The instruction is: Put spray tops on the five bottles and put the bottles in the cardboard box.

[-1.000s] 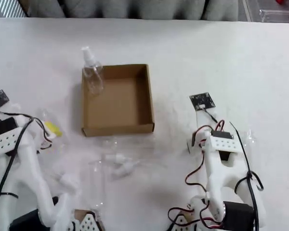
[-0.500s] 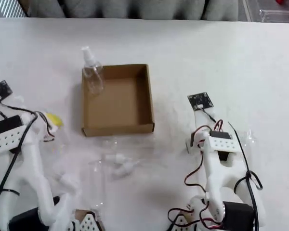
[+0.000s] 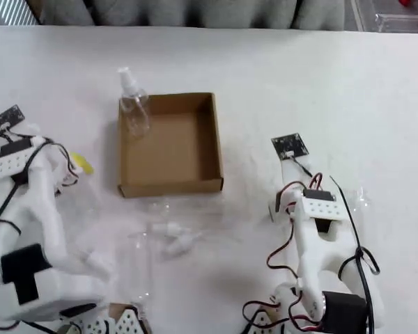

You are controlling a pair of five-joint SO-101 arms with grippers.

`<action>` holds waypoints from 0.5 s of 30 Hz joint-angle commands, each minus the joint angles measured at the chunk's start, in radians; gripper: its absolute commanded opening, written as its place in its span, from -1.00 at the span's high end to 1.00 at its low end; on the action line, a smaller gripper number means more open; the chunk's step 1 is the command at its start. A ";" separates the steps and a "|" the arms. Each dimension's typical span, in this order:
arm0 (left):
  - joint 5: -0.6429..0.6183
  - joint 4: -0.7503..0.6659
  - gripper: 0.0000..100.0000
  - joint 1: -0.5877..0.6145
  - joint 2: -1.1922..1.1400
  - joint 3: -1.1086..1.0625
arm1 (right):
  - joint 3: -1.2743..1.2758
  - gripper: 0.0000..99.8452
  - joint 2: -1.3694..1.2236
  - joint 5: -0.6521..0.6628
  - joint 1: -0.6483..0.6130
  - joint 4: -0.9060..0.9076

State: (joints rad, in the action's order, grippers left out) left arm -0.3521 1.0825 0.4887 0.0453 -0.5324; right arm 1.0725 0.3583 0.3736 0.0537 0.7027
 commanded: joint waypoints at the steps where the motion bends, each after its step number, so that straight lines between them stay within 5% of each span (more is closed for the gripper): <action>1: -0.011 -0.018 0.42 0.018 -0.090 0.149 | -0.005 0.97 0.018 0.011 -0.013 -0.015; 15: -0.011 -0.018 0.42 0.012 -0.194 0.221 | -0.005 0.97 0.018 0.011 -0.013 -0.015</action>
State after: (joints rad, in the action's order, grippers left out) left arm -0.3521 1.0825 0.4964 -0.1542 -0.3606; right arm 1.0725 0.3583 0.3736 0.0537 0.7027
